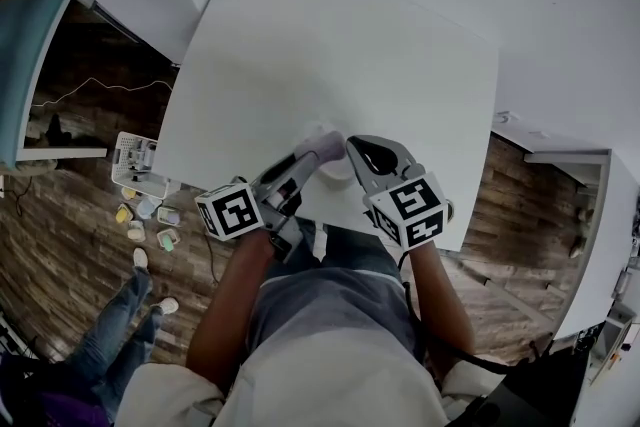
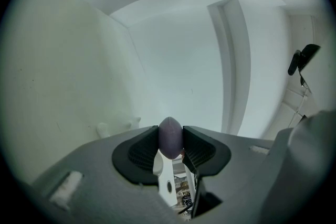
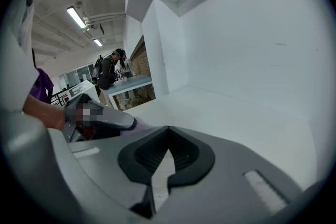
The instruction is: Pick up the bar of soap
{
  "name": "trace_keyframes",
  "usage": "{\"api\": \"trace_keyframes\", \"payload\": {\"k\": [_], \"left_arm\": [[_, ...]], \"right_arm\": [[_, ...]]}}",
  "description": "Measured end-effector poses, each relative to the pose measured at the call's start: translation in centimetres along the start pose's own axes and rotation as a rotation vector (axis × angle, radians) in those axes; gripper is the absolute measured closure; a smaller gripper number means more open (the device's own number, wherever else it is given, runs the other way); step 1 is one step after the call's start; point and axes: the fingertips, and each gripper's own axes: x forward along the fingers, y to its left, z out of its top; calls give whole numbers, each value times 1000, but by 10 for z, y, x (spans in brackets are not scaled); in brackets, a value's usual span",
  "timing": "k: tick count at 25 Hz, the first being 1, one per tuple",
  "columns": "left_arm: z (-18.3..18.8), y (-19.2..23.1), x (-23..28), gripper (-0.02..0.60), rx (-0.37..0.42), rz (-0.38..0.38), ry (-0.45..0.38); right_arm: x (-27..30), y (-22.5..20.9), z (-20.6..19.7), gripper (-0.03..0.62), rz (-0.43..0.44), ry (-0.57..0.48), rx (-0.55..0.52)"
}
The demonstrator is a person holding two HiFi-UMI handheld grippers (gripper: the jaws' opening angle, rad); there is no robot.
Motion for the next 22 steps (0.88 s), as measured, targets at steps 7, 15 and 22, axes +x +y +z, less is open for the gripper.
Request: {"api": "trace_keyframes", "payload": {"k": [7, 15, 22], "left_arm": [[4, -11, -7, 436, 4, -20, -8], [12, -30, -8, 436, 20, -40, -18], [22, -49, -9, 436, 24, -76, -38]], "right_arm": [[-10, 6, 10, 591, -14, -26, 0], [-24, 6, 26, 591, -31, -70, -7], [-35, 9, 41, 591, -43, -104, -15]]}}
